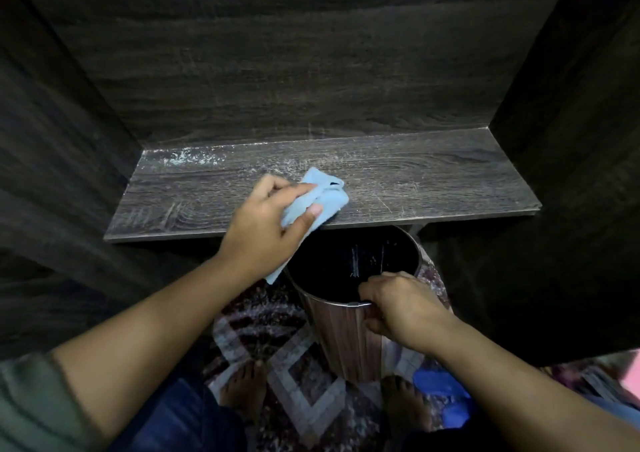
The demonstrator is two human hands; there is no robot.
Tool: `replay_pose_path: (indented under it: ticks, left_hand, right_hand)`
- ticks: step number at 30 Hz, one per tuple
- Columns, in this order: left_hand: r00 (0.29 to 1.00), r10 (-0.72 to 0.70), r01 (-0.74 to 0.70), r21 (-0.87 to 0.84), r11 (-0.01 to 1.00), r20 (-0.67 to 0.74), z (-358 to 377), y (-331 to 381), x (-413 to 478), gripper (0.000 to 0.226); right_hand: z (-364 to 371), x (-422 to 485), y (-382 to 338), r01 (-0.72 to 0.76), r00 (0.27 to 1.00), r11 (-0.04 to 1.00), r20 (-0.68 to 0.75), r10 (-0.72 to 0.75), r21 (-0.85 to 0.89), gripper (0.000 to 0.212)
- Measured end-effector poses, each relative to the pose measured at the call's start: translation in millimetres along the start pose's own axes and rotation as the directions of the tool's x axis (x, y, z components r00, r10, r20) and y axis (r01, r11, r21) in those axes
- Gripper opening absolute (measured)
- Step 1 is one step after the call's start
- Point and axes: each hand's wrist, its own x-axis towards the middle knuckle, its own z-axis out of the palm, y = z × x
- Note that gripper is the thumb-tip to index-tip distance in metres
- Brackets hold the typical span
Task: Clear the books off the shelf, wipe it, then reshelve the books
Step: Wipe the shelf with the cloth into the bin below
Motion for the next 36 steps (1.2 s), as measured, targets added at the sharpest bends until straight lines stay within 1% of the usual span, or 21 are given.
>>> replay_pose_path:
  ticks: [1,3,4,7,8,10,11,13,14,16,20,23,26,27,28,29,31,32,33,34,36]
  left_hand:
    - [0.999,-0.03,0.029,0.054,0.998,0.017,1,1,-3,0.051]
    - [0.985,-0.085,0.061,0.157,0.986,0.151,6,1,-12,0.053]
    - [0.982,-0.094,0.066,0.169,0.983,0.162,8,0,-17,0.053]
    - [0.998,-0.069,0.068,0.169,0.983,0.0,11,-6,-22,0.046]
    - [0.996,-0.085,0.082,0.188,0.979,0.004,10,-8,-22,0.045]
    - [0.984,-0.159,0.14,0.2,0.97,0.083,8,-13,-23,0.046]
    - [0.978,-0.191,0.172,0.194,0.966,0.08,5,-16,-24,0.048]
    - [0.972,-0.233,0.234,0.179,0.956,-0.028,-2,-27,-22,0.051]
    - [0.959,-0.27,0.281,0.173,0.944,-0.083,-8,-32,-19,0.049]
    - [0.919,-0.367,0.389,0.176,0.904,-0.143,-21,-43,-10,0.043]
    - [0.83,-0.497,0.545,0.174,0.82,-0.253,-52,-71,5,0.048]
    - [0.766,-0.548,0.628,0.212,0.749,-0.336,-71,-93,14,0.047]
    - [0.727,-0.547,0.675,0.281,0.682,-0.416,-88,-123,22,0.047]
    - [0.721,-0.555,0.685,0.306,0.661,-0.415,-91,-133,23,0.047]
    - [0.736,-0.551,0.674,0.348,0.652,-0.394,-91,-142,23,0.046]
    - [0.779,-0.514,0.627,0.415,0.659,-0.359,-89,-150,22,0.045]
    - [0.887,-0.393,0.458,0.565,0.687,-0.241,-79,-165,19,0.047]
    - [0.912,-0.369,0.401,0.588,0.702,-0.18,-74,-171,18,0.051]
    - [0.905,-0.407,0.399,0.572,0.716,-0.122,-70,-175,17,0.058]
    - [0.879,-0.471,0.435,0.536,0.723,-0.077,-68,-179,17,0.064]
    - [0.821,-0.569,0.517,0.479,0.709,-0.045,-64,-183,17,0.076]
  right_hand:
    - [-1,1,-2,0.006,1.0,1.0,0.0,-0.006,0.004,0.023]
    - [-1,3,-5,0.014,1.0,1.0,0.006,-0.014,-0.002,0.024]
    - [-1,5,-6,0.016,1.0,1.0,0.015,-0.016,-0.009,0.024]
    - [3,11,-8,0.021,1.0,0.999,0.017,-0.02,-0.026,0.023]
    - [3,14,-10,0.019,1.0,0.999,0.021,-0.019,-0.03,0.024]
    - [4,20,-14,0.015,0.999,0.999,0.029,-0.014,-0.043,0.026]
    - [4,24,-16,0.014,0.999,0.999,0.035,-0.013,-0.052,0.026]
    - [3,32,-21,0.021,0.999,0.998,0.03,-0.019,-0.062,0.026]
    - [4,37,-23,0.025,0.999,0.997,0.032,-0.022,-0.069,0.026]
    - [3,47,-28,0.027,0.999,0.996,0.031,-0.024,-0.087,0.027]
    - [5,64,-38,0.031,1.0,0.994,0.006,-0.03,-0.1,0.027]
    - [9,72,-44,0.042,0.999,0.992,-0.006,-0.043,-0.121,0.026]
    - [11,79,-49,0.059,0.998,0.99,-0.009,-0.061,-0.132,0.026]
    - [12,81,-50,0.064,0.998,0.99,-0.011,-0.066,-0.129,0.025]
    - [13,82,-51,0.066,0.998,0.991,-0.011,-0.068,-0.117,0.024]
    - [15,83,-52,0.066,0.998,0.993,-0.008,-0.067,-0.102,0.024]
    - [17,85,-53,0.064,0.998,0.994,0.002,-0.064,-0.094,0.024]
    - [18,86,-53,0.062,0.998,0.994,0.007,-0.061,-0.088,0.024]
    - [19,87,-53,0.059,0.998,0.995,0.012,-0.058,-0.077,0.025]
    - [19,87,-53,0.056,0.998,0.996,0.015,-0.055,-0.065,0.025]
    - [20,87,-54,0.05,0.998,0.997,0.03,-0.048,-0.059,0.026]
